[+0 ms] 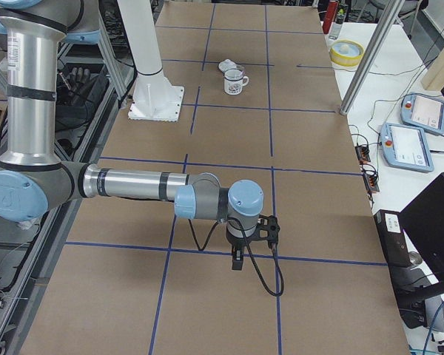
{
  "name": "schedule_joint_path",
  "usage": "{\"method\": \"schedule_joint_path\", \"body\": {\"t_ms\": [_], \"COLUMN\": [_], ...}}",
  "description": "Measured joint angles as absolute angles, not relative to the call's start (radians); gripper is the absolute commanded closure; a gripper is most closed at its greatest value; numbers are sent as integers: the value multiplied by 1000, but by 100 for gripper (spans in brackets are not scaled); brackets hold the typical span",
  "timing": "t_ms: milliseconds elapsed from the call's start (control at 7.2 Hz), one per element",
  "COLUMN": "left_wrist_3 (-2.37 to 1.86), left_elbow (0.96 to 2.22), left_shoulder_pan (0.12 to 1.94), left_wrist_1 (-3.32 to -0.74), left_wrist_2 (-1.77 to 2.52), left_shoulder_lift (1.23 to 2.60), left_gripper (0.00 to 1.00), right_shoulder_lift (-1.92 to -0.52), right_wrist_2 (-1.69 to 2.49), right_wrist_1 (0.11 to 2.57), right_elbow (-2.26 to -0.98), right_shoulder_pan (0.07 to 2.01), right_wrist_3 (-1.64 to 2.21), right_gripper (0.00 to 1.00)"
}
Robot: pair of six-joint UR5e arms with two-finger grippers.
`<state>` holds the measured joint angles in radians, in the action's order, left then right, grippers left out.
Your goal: Remove funnel from cup
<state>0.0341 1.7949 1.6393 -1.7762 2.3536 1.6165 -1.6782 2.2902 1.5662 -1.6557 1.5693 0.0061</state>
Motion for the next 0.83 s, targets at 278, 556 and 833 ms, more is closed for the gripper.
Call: {"method": "schedule_joint_path", "body": {"t_ms": [278, 556, 833], "left_wrist_3": [-189, -526, -867], "left_elbow": [1816, 1901, 1945], "left_shoulder_pan": [1545, 1374, 1184], "left_wrist_1": [-1806, -1808, -1805], "left_wrist_2": [2365, 2329, 2307], "left_shoulder_lift": [1616, 1635, 1746], "left_gripper": [0, 0, 0], "right_shoulder_lift": [-1678, -1678, -1678], "right_wrist_2": [2290, 2290, 2290], "right_wrist_1": [1566, 1566, 1566], "right_elbow": [-1656, -1656, -1656], "right_shoulder_pan": [1569, 1569, 1569], "right_wrist_3": [6, 6, 6], "right_gripper": [0, 0, 0]}}
